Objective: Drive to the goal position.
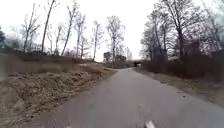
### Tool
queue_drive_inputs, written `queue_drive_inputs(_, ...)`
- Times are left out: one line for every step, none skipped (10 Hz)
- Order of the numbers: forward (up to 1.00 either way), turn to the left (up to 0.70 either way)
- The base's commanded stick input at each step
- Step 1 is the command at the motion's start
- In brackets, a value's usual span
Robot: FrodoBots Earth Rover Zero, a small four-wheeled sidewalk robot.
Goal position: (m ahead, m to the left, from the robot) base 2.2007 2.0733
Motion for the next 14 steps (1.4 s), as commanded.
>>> queue_drive_inputs(0.7, 0.0)
queue_drive_inputs(0.7, 0.0)
queue_drive_inputs(0.7, 0.0)
queue_drive_inputs(0.7, 0.0)
queue_drive_inputs(0.7, 0.0)
queue_drive_inputs(0.7, 0.0)
queue_drive_inputs(0.7, 0.0)
queue_drive_inputs(0.7, 0.0)
queue_drive_inputs(0.7, 0.0)
queue_drive_inputs(0.7, 0.0)
queue_drive_inputs(0.7, 0.0)
queue_drive_inputs(0.7, 0.0)
queue_drive_inputs(0.7, -0.01)
queue_drive_inputs(0.7, -0.08)
